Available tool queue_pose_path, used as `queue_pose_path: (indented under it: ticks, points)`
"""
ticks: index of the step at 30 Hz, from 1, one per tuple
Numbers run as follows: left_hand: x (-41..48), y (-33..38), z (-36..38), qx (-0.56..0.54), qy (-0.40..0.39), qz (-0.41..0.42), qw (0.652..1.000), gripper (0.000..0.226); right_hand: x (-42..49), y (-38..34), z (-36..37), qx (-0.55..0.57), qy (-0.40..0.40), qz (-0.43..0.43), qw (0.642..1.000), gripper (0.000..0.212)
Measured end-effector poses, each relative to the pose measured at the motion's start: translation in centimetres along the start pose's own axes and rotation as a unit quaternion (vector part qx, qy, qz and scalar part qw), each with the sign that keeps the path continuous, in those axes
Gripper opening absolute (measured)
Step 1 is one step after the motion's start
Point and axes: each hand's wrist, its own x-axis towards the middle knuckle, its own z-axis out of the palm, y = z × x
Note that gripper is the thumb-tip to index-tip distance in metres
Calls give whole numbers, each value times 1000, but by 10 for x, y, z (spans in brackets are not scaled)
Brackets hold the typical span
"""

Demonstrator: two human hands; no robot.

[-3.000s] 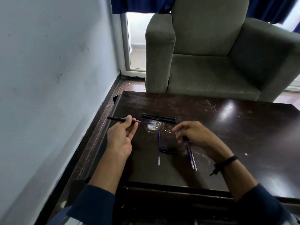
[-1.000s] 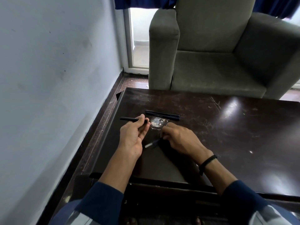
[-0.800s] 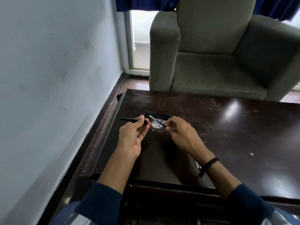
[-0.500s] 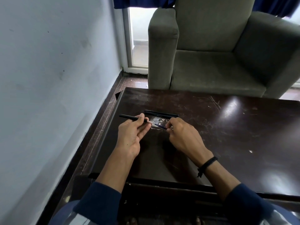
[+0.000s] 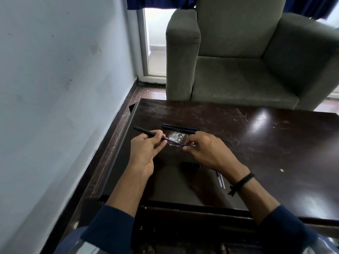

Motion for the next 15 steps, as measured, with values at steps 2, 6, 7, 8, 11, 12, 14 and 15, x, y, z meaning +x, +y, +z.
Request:
queue_pose_path:
  ticks: [2, 6, 7, 8, 11, 12, 14, 15]
  points:
    - [0, 2, 0, -12, 2, -8, 1000, 6, -1, 5, -2, -2, -4, -12, 1000, 14]
    - [-7, -2, 5, 8, -51, -48, 998, 5, -2, -1, 5, 11, 49, -40, 998, 12]
    - [-9, -4, 7, 17, -65, -57, 996, 5, -2, -3, 8, 9, 55, -43, 997, 11]
    - [-10, -6, 8, 22, -71, -61, 995, 6, -2, -5, 11, 8, 57, -46, 997, 12]
    - [-7, -6, 8, -1, -53, -54, 997, 6, -2, -4, 12, 39, 49, -41, 997, 14]
    - [-6, -5, 7, -9, -48, -52, 997, 7, -1, -2, 12, 45, 46, -38, 997, 15]
    - [-6, -4, 6, -13, -47, -51, 997, 6, 0, -1, 10, 44, 51, -37, 997, 15]
    - [-6, -4, 6, -10, -50, -52, 997, 5, 0, -1, 10, 40, 58, -36, 997, 15]
